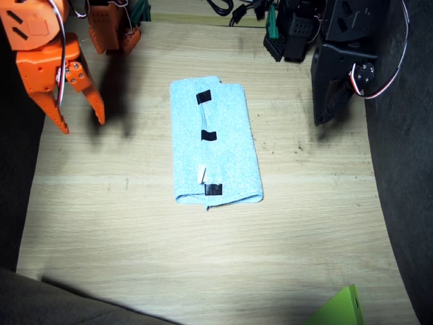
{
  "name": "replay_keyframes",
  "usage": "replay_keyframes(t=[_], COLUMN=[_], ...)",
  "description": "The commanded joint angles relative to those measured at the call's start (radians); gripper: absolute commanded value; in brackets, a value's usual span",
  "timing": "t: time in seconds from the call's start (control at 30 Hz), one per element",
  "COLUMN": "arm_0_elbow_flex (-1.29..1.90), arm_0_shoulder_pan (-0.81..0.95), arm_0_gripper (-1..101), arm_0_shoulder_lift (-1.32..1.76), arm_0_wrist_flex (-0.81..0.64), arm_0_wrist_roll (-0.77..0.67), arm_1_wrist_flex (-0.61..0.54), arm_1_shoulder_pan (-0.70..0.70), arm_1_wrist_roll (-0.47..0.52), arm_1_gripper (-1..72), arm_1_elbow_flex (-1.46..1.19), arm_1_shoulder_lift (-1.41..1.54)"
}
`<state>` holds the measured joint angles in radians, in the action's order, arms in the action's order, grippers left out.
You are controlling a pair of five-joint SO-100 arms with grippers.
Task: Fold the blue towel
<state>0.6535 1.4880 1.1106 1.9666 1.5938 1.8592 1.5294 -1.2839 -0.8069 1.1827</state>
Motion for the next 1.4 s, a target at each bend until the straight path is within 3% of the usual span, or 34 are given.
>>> replay_keyframes(t=[0.0, 0.1, 0.17, 0.4, 0.53, 0.63, 0.83, 1.03, 1.3, 1.37], arm_0_elbow_flex=[0.422, 0.927, 1.123, 1.485, 1.727, 1.841, 2.006, 2.126, 2.125, 2.125], arm_0_shoulder_pan=[0.164, 0.201, 0.212, 0.239, 0.233, 0.242, 0.221, 0.192, 0.204, 0.215], arm_0_gripper=[0, 0, 0, 0, 0, 0, 0, 0, 2, 4], arm_0_shoulder_lift=[0.256, 0.615, 0.795, 1.078, 1.381, 1.543, 1.638, 2.065, 2.066, 2.066], arm_0_wrist_flex=[-0.209, -0.509, -0.592, -0.719, -0.747, -0.756, -0.816, -0.626, -0.624, -0.621], arm_0_wrist_roll=[-0.035, -0.025, -0.023, -0.078, -0.077, -0.043, 0.018, 0.094, 0.123, 0.106], arm_1_wrist_flex=[-0.242, -0.555, -0.692, -0.844, -0.788, -0.604, -0.589, -0.581, -0.584, -0.615], arm_1_shoulder_pan=[-0.031, -0.018, -0.032, -0.114, -0.130, -0.117, -0.098, -0.089, -0.118, -0.118], arm_1_wrist_roll=[-0.060, -0.015, 0.000, -0.037, -0.040, -0.031, -0.060, -0.057, -0.084, -0.035], arm_1_gripper=[33.6, 32.6, 31.0, 27.1, 25.8, 24.2, 21.6, 15.9, 12.0, 6.2], arm_1_elbow_flex=[-0.402, -0.937, -1.193, -1.598, -1.827, -1.990, -1.982, -1.980, -1.980, -1.990], arm_1_shoulder_lift=[0.255, 0.607, 0.839, 1.134, 1.517, 1.956, 1.968, 1.968, 1.968, 1.968])
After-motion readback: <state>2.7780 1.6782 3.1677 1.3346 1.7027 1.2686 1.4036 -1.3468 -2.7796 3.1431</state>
